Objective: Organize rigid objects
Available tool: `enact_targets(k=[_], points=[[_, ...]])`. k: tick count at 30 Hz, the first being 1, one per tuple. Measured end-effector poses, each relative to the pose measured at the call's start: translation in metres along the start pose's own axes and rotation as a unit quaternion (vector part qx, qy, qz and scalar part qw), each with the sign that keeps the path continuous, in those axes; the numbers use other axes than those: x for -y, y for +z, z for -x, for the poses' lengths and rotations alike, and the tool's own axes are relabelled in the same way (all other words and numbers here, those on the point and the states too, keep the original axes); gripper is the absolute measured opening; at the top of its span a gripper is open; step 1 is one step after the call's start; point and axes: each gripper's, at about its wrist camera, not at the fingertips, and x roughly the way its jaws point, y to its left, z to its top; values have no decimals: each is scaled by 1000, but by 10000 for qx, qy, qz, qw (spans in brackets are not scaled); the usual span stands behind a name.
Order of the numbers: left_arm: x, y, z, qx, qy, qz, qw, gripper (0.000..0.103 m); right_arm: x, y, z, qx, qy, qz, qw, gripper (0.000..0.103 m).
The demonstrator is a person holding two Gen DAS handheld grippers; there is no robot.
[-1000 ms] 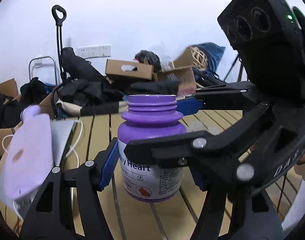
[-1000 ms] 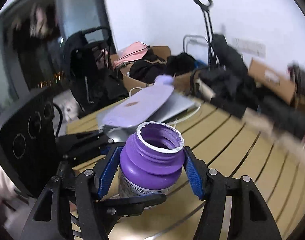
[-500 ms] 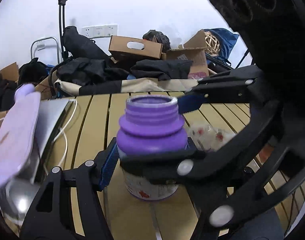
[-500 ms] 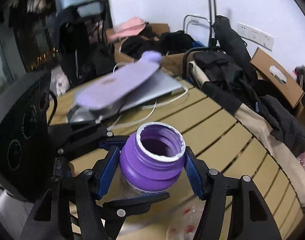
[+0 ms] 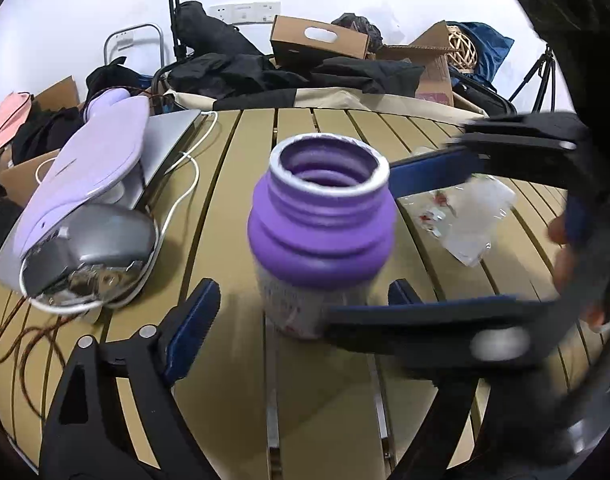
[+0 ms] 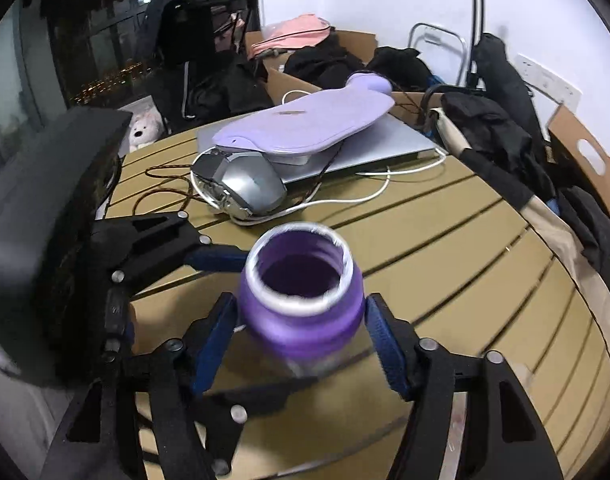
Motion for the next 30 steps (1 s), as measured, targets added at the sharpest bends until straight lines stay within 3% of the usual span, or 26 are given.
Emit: enact_targets(k=[5,9,12,15,21,28,30], points=[[2,-5,31,254,140,79,9995,88,10,-33,52,469,45,-856,9952,83],[4,-15,66,471,392,286,9977,91,13,-71,100,931,-468,-1474,9836,83],[8,-23,99,678,675,477,9943,92,6,-92,120,915,-910,-1837,9745,83],[13,-34,136,839,966,623,9898,100,-9,-103,137,825,-1238,-2051,9674,83],[35,-66,228,1098,1374,698,9819,103,-65,-121,183,1024,-1343,-2404,9559,83],[64,-138,325,1214,1378,807,9797,103,-170,-161,230,1107,-1812,-2445,9461,83],[73,-158,360,1407,1426,851,9760,103,-200,-177,250,1050,-1970,-2517,9417,83]])
